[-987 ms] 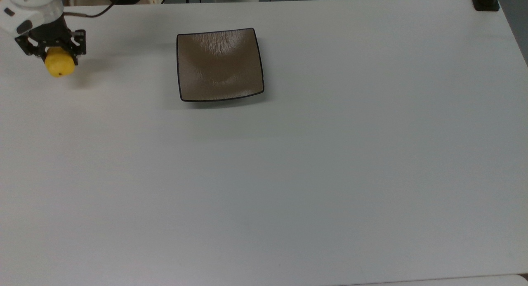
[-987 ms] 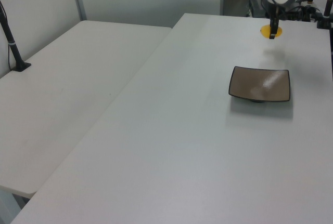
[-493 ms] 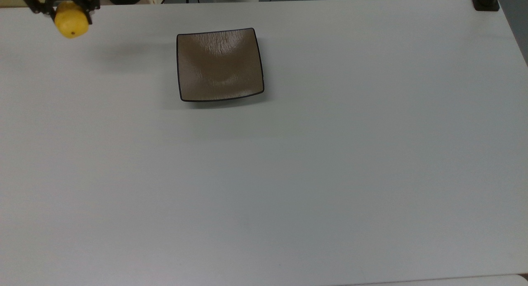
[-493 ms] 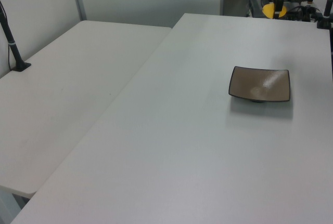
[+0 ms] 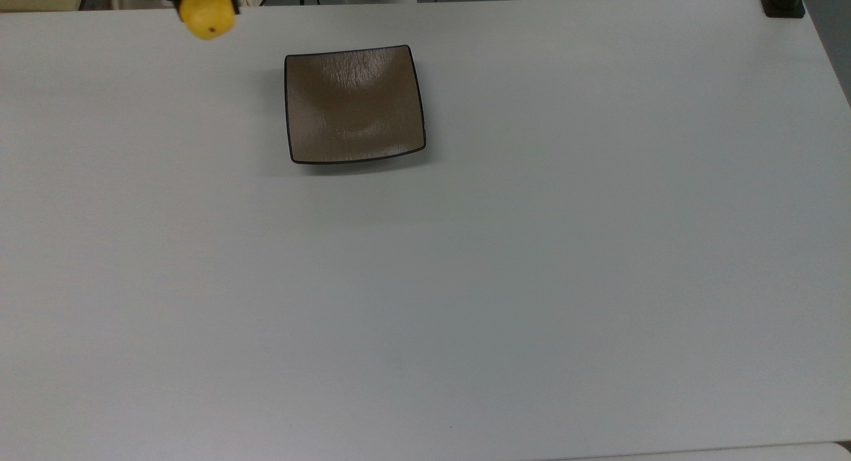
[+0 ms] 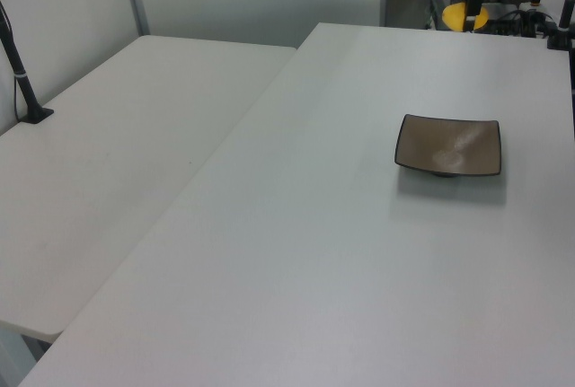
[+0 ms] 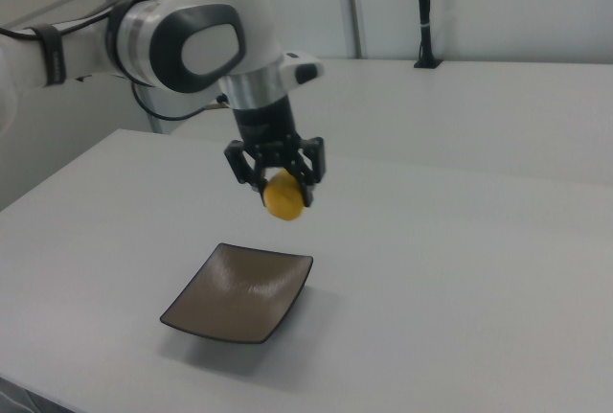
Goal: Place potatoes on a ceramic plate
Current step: 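Lift the potato and carry it over the brown plate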
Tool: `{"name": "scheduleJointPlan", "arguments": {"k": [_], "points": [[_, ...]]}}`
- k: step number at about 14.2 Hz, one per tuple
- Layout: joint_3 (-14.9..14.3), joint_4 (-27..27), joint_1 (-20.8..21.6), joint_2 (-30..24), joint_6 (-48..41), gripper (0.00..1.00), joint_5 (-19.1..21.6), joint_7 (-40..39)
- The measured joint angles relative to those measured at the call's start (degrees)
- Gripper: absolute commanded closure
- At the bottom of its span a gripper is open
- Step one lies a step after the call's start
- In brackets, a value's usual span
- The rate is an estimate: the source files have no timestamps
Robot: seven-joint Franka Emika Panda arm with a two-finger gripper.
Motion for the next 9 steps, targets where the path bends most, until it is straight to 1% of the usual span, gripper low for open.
{"name": "scheduleJointPlan", "arguments": {"k": [2,5,9], "points": [[2.2,-0.2,1.1,0.0,0.0,0.88,1.3,4.3],[4.0,-1.1,2.8,0.0,0.0,0.87,2.9,9.0],[6.0,-3.7,3.5,0.4,0.0,0.86,5.0,11.9]]}}
